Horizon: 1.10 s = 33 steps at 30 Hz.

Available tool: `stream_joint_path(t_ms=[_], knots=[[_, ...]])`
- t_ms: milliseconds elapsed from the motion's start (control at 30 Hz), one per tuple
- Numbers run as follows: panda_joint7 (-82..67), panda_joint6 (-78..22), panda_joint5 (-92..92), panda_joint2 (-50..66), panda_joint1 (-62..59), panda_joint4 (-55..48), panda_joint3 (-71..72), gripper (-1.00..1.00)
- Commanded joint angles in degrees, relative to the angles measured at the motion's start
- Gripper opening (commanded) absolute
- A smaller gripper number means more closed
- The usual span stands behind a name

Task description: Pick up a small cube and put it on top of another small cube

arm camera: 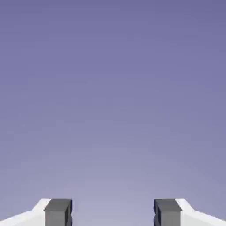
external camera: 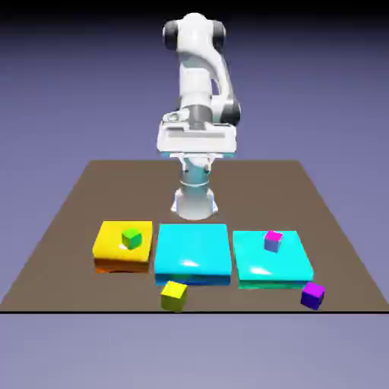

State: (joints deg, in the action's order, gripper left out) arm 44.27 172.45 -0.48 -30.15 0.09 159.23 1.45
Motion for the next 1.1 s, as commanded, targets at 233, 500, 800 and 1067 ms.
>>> stream_joint_path(t_ms=[233,500,800,1067], knots=[[12.00,-10.30,-3.21,16.61,-4.00,-11.76,9.63,0.00],[24.00,-20.60,-6.42,33.23,-7.99,-23.52,19.25,0.00],[37.50,-32.19,-10.03,51.91,-12.49,-36.75,30.08,0.00],[49.50,-42.49,-13.24,68.53,-16.48,-48.51,39.70,0.00]])
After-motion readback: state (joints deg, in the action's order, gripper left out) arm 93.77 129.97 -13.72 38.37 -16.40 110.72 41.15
